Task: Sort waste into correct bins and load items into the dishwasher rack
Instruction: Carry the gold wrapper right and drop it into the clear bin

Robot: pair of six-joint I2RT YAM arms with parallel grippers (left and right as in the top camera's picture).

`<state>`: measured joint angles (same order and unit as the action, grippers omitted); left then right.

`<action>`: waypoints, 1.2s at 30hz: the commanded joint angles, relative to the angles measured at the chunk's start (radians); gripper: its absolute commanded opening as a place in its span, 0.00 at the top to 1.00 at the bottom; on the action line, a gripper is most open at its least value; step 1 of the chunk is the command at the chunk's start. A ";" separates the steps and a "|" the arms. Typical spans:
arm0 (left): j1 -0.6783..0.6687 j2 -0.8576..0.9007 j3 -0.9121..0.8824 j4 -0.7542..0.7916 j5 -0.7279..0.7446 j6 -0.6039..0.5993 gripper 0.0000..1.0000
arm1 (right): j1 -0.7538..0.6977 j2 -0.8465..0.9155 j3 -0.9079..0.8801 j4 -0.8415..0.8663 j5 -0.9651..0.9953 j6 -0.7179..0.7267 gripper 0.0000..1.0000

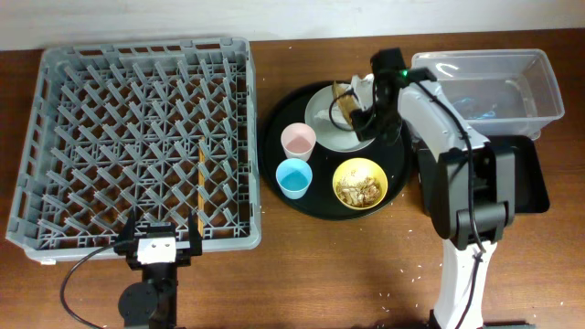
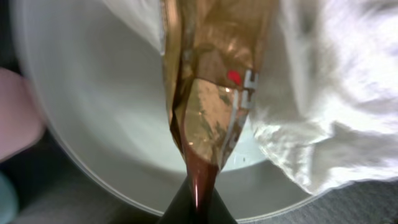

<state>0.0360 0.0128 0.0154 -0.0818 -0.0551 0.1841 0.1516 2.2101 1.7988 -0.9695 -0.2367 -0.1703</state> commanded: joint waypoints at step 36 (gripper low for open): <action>0.007 -0.008 -0.006 0.001 0.011 0.016 0.01 | -0.334 -0.090 0.347 -0.141 -0.233 0.486 0.08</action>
<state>0.0360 0.0128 0.0154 -0.0818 -0.0555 0.1841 -0.2352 2.1162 2.1368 -1.1126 -0.3550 0.5045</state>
